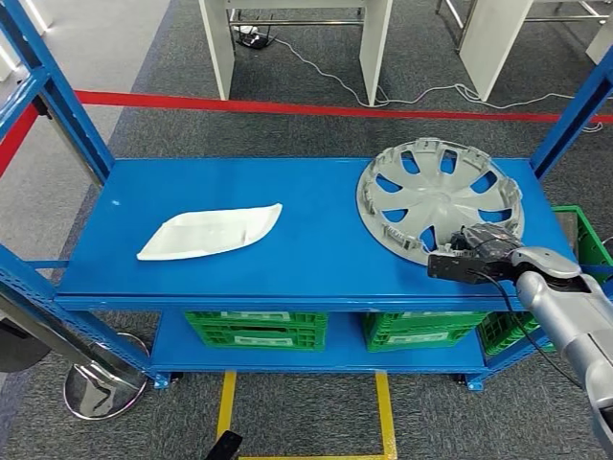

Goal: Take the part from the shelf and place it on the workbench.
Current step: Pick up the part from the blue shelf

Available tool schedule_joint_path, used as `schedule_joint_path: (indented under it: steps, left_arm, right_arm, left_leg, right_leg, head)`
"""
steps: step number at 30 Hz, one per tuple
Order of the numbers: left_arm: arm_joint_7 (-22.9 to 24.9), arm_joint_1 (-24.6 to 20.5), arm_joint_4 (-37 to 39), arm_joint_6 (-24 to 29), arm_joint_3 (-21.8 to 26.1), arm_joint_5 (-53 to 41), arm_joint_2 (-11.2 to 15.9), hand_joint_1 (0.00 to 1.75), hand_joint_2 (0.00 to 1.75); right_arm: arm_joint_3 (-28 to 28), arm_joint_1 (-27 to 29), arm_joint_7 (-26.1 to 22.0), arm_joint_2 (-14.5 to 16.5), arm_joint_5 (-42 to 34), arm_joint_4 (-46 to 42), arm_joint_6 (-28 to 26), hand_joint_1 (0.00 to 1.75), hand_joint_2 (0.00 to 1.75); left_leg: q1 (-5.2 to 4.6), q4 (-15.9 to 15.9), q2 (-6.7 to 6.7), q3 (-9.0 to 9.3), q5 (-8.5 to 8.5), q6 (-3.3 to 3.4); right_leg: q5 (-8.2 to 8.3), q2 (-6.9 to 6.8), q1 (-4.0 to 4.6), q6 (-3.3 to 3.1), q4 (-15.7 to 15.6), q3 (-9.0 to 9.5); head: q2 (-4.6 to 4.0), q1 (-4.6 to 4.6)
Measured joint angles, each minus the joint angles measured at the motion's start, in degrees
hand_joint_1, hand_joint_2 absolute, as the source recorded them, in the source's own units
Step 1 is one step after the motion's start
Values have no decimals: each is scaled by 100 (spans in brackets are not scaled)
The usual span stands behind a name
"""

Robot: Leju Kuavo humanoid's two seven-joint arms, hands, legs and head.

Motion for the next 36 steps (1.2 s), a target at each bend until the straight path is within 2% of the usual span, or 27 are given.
schedule_joint_path:
  steps: [2, 5, 6, 7, 8, 10, 11, 12, 15, 17, 18, 20, 21, 22, 23, 25, 26, 27, 28, 30, 32, 34, 36]
  left_arm:
    - [-5, -3, 0, 0, -1, 5, -7, 0, 0]
    - [-9, -3, 0, 0, -2, 6, -13, 0, 0]
    - [-9, -1, 0, 0, -2, 6, -13, 0, 0]
    - [-10, 1, 0, 0, -2, 7, -13, 0, 0]
    - [-11, 1, 0, 0, -2, 7, -13, 0, 0]
    - [-14, 0, 0, 0, -2, 6, -14, 0, 0]
    - [-15, -2, 0, 0, -2, 6, -14, 0, 0]
    - [-18, -3, 0, 1, -2, 7, -14, 0, 0]
    - [-27, -3, 0, 2, -4, 15, -11, 0, 0]
    - [-31, -8, 1, 2, -4, 17, -10, 0, 0]
    - [-33, -8, 1, 2, -4, 18, -11, 0, 0]
    - [-33, -4, 0, 2, -4, 25, -11, 0, 0]
    - [-33, -1, 1, 2, -4, 31, -10, 0, 0]
    - [-34, 0, 1, 2, -4, 38, -10, 0, 0]
    - [-38, 0, 2, 4, -5, 45, -10, 0, 0]
    - [-66, 0, 1, 30, -14, 45, -9, 0, 0]
    - [-103, 0, 1, 67, -25, 38, -9, 0, 0]
    - [-164, 0, 0, 128, -38, 27, -8, 0, 0]
    - [-257, 4, 0, 221, -55, 13, -7, 0, 0]
    - [-495, 18, 1, 492, -86, -12, -5, 0, 0]
    - [-739, 31, 2, 763, -104, -10, -4, 0, 87]
    - [-946, 40, 1, 912, -107, 25, -4, 0, 175]
    - [-1093, 62, 2, 988, -105, 85, 1, 0, 175]
  right_arm:
    - [20, -12, -1, -3, -6, 29, 12, 175, 175]
    - [54, -8, -14, -3, -13, 71, 21, 175, 175]
    - [69, 4, -15, -3, -15, 87, 26, 175, 175]
    - [81, 10, -15, -3, -16, 102, 30, 175, 175]
    - [90, 7, -15, -3, -19, 113, 32, 175, 175]
    - [100, -17, -14, -2, -27, 124, 33, 175, 175]
    - [106, -33, -16, -1, -31, 126, 34, 175, 175]
    - [113, -45, -19, 1, -33, 128, 33, 175, 175]
    - [127, -78, -29, 5, -53, 131, 25, 175, 175]
    - [129, -102, -54, 6, -67, 131, 20, 175, 175]
    - [131, -108, -70, 6, -70, 131, 17, 175, 175]
    - [137, -97, -109, 6, -80, 131, -33, 175, 175]
    - [139, -77, -138, 6, -92, 131, -103, 175, 175]
    - [138, -44, -185, 6, -110, 130, -222, 175, 175]
    - [131, 5, -241, 6, -133, 121, -380, 175, 175]
    - [86, 168, -376, 6, -170, 37, -829, 175, 175]
    - [38, 299, -429, 6, -156, -65, -1129, 175, 175]
    - [-28, 473, -463, 4, -97, -215, -1480, 175, 175]
    - [-114, 705, -462, -4, 16, -414, -1876, 175, 175]
    - [-372, 1349, -346, -36, 477, -1029, -2733, 175, 175]
    - [-724, 2155, -200, -57, 1159, -1842, -3498, 175, 175]
    - [-1101, 2917, -156, -42, 1898, -2631, -4051, 175, 175]
    - [-1432, 3527, -241, 47, 2571, -3312, -4340, 175, 175]
  left_leg:
    - [22, -63, 2, 22, 40, 63]
    - [29, -80, 3, 21, 53, 95]
    - [28, -78, 1, 21, 51, 98]
    - [29, -74, -1, 22, 48, 100]
    - [33, -67, -5, 25, 42, 94]
    - [36, -31, -12, 24, 14, 52]
    - [27, 5, -15, 9, -4, 22]
    - [16, 33, -16, -7, -14, -9]
    - [12, 70, -14, -30, -24, -78]
    - [26, 249, -11, -94, -163, -134]
    - [33, 512, -10, -205, -320, -162]
    - [39, 1285, -8, -547, -674, -197]
    - [41, 1597, -8, -688, -772, -203]
    - [42, 1715, -8, -742, -758, -200]
    - [42, 1607, -8, -691, -641, -187]
    - [39, 896, -11, -355, -258, -136]
    - [35, 522, -14, -175, -130, -110]
    - [30, 259, -16, -53, -65, -90]
    - [26, 130, -20, 2, -63, -76]
    - [32, 78, -30, 14, -79, -42]
    - [60, 5, -48, 50, -51, 22]
    - [76, -40, -65, 78, -35, 69]
    - [71, -37, -72, 78, -46, 82]
  right_leg:
    - [-167, -6, -9, 45, 231, -125]
    - [-638, -10, -19, 87, 1271, -630]
    - [-690, -11, -23, 103, 1520, -758]
    - [-638, -13, -30, 118, 1570, -794]
    - [-482, -18, -39, 129, 1389, -718]
    - [-113, -38, -57, 151, 642, -359]
    - [-15, -38, -57, 140, 321, -191]
    - [15, -37, -52, 120, 136, -91]
    - [-5, -24, -34, 7, 79, -44]
    - [-1, -31, -44, -72, 70, -29]
    - [2, -37, -49, -104, 64, -23]
    - [0, -45, -41, -135, 65, -23]
    - [0, -48, -37, -138, 65, -23]
    - [0, -50, -33, -139, 66, -22]
    - [0, -49, -30, -138, 66, -19]
    - [-1, -46, -26, -132, 67, -9]
    - [-4, -42, -13, -120, 72, -12]
    - [-1, -40, -2, -99, 73, -20]
    - [2, -41, 9, -73, 69, -30]
    - [9, -52, 18, -10, 41, -30]
    - [-100, -55, 11, 40, 139, -83]
    - [-413, -41, 3, 64, 670, -335]
    - [-726, -34, 0, 83, 1434, -716]
  head:
    - [0, 19]
    - [0, 38]
    - [0, 37]
    - [0, 38]
    - [0, 39]
    - [0, 40]
    - [0, 44]
    - [1, 45]
    - [1, 45]
    - [1, 33]
    - [1, 26]
    - [0, 16]
    - [0, 17]
    - [0, 17]
    - [0, 17]
    - [1, 17]
    - [1, 19]
    - [1, 20]
    - [1, 23]
    - [0, 26]
    - [1, 37]
    - [1, 59]
    - [0, 69]
